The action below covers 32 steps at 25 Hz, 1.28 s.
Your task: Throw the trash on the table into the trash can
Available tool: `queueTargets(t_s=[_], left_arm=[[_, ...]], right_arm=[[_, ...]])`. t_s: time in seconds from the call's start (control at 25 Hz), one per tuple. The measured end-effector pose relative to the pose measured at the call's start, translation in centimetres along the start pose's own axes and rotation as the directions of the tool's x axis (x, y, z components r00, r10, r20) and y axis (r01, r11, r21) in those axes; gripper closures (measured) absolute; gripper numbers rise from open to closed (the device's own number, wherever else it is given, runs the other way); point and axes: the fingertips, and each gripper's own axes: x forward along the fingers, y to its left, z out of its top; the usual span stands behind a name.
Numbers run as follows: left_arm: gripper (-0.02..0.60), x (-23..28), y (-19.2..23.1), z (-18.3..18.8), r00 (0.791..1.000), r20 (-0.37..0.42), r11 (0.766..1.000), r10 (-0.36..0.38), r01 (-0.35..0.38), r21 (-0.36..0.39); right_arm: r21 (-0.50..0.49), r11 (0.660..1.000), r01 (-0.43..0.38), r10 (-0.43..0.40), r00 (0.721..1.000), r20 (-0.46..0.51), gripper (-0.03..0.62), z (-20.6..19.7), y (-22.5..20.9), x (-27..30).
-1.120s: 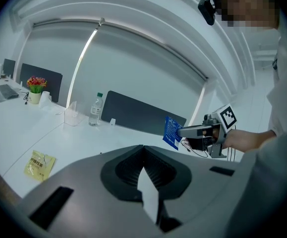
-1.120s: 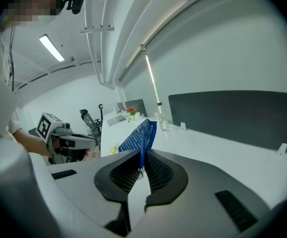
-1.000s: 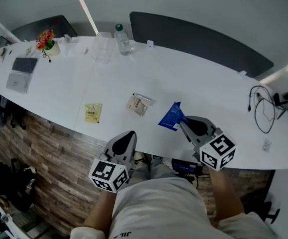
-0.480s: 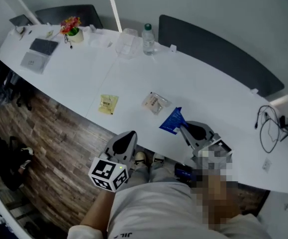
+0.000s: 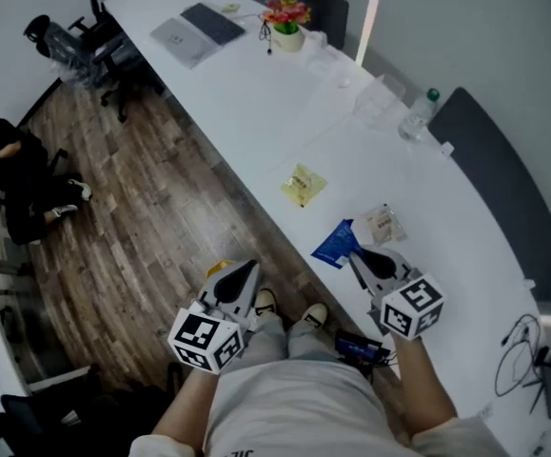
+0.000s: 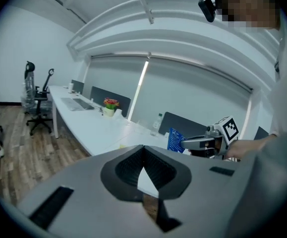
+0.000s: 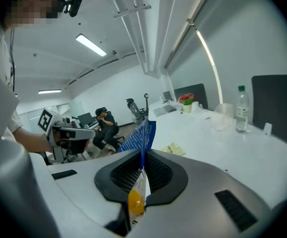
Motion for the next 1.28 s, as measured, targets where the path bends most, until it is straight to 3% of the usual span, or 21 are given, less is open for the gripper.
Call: queueTargets(t_s=[0.2,0.4,0.72,1.28], left_arm=[[0.581,-5.3,5.7,-0.4,0.985,0.052,0.984,0.164,-0.160,-0.074],[0.581,-9.2,10.1,-0.5,0.962,0.091,0.961,0.258,-0.245,-0.131],[0.581,-13.0,15.1,0.1,0.946,0.118,0.948,0.302,-0.286,-0.138],[0.581,-20.8,20.7,-2.1,0.911,0.131,0.911,0.392,-0.365,-0.193]], right_arm=[[-0.066,0.989,-0.135,0.132,0.990,-0.048,0.557,1.3,4.1,5.9],[-0.102,0.972,-0.211,0.202,0.975,-0.092,0.557,2.2,7.9,10.3],[-0.100,0.946,-0.310,0.296,0.946,-0.130,0.557,2.6,13.5,15.1],[-0.158,0.900,-0.406,0.369,0.904,-0.216,0.557,2.3,20.3,21.7]])
